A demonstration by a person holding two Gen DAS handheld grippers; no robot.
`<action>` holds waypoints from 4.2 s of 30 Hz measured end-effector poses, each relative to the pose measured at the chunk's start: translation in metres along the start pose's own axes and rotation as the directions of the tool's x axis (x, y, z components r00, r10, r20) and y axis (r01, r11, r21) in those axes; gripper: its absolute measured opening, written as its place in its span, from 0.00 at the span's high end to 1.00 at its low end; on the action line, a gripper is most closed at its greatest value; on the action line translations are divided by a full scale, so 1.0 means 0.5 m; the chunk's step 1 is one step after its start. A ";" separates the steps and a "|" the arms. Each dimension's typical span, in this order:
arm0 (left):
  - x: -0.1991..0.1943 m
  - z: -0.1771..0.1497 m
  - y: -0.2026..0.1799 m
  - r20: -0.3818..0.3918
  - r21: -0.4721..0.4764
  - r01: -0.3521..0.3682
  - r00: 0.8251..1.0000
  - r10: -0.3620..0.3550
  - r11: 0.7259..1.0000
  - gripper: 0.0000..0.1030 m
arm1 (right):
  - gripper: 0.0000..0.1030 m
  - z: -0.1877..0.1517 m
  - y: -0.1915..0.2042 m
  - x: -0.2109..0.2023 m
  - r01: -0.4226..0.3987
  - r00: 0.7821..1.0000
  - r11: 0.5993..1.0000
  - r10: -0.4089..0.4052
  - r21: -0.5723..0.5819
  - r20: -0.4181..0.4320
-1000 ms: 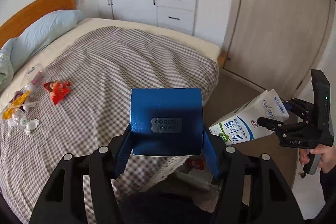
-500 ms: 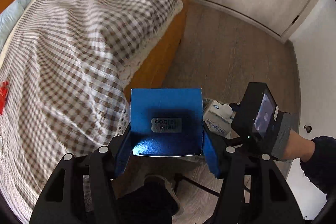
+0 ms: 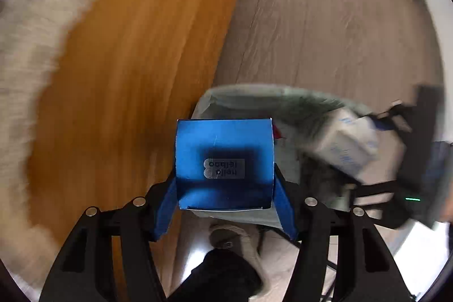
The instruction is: Collect trash
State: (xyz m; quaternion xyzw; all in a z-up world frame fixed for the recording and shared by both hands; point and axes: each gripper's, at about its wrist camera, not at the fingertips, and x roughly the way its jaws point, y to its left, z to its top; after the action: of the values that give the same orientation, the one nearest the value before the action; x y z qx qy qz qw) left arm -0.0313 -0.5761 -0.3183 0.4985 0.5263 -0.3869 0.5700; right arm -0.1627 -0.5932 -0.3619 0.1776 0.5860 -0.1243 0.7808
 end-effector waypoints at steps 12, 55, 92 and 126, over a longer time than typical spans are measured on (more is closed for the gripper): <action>0.106 0.006 -0.001 -0.090 -0.008 -0.024 0.996 0.024 1.000 0.36 | 0.33 0.008 -0.021 -0.082 -0.057 0.994 0.992 0.046 0.110 0.101; -0.564 -0.273 0.167 0.539 -0.238 0.150 0.843 0.002 0.959 0.13 | 0.23 0.175 0.152 -0.519 0.211 0.943 0.977 -0.198 -0.021 0.266; -0.316 -0.933 0.972 0.370 -0.929 0.294 0.758 0.537 0.225 0.07 | 0.15 0.686 0.983 -0.450 -0.049 0.824 0.983 0.140 -0.178 0.549; -0.382 -0.945 1.011 0.394 -0.917 0.301 0.786 0.476 0.263 1.00 | 0.15 0.690 0.977 -0.398 -0.147 0.896 0.976 0.200 -0.161 0.397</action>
State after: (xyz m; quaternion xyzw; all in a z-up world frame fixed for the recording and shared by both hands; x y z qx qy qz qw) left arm 0.3277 -0.0282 -0.0248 -0.0746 0.4029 -0.0892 0.9078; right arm 0.2781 -0.2995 -0.0206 0.1494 0.3973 -0.0512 0.9040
